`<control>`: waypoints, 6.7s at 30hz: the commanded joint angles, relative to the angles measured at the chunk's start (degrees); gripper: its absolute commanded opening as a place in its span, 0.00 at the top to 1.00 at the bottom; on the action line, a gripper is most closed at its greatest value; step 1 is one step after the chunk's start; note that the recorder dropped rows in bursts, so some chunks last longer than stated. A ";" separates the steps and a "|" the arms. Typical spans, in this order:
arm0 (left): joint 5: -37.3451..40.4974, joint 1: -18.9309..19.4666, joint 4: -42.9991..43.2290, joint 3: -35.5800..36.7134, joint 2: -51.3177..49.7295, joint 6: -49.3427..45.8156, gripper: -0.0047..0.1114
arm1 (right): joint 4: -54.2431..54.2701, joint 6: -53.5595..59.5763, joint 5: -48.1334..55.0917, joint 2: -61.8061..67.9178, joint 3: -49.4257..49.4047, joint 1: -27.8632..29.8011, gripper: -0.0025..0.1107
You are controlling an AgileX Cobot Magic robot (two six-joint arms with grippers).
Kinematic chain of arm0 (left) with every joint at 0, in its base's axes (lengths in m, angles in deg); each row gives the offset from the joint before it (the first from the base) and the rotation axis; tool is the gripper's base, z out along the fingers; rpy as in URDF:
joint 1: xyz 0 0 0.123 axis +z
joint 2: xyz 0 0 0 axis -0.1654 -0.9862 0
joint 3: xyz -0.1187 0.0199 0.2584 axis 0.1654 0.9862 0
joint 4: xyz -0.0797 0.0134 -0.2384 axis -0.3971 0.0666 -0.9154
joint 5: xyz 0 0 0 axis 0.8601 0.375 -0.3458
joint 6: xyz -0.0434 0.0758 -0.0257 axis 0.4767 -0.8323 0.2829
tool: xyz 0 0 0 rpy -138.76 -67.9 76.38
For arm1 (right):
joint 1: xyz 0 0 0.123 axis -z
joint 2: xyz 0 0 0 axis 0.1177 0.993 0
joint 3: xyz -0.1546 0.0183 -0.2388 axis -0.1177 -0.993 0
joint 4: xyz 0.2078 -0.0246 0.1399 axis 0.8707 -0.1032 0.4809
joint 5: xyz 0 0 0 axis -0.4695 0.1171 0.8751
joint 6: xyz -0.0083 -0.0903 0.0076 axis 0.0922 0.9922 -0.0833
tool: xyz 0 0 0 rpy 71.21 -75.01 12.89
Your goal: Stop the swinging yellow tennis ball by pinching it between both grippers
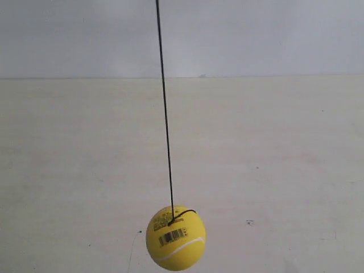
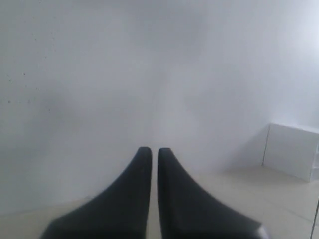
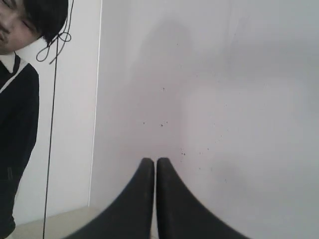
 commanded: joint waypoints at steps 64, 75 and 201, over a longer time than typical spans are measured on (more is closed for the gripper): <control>13.32 23.64 -29.97 9.83 16.18 -38.63 0.92 | -0.76 -1.67 -0.41 -2.18 0.24 -0.06 0.98; 25.97 24.00 -29.97 9.83 16.18 -43.97 0.92 | -0.76 -1.67 -0.41 -2.18 0.24 -0.06 0.98; 34.95 24.00 -29.72 9.83 16.18 -45.03 0.92 | 70.91 69.00 26.39 -3.42 -21.08 32.06 0.98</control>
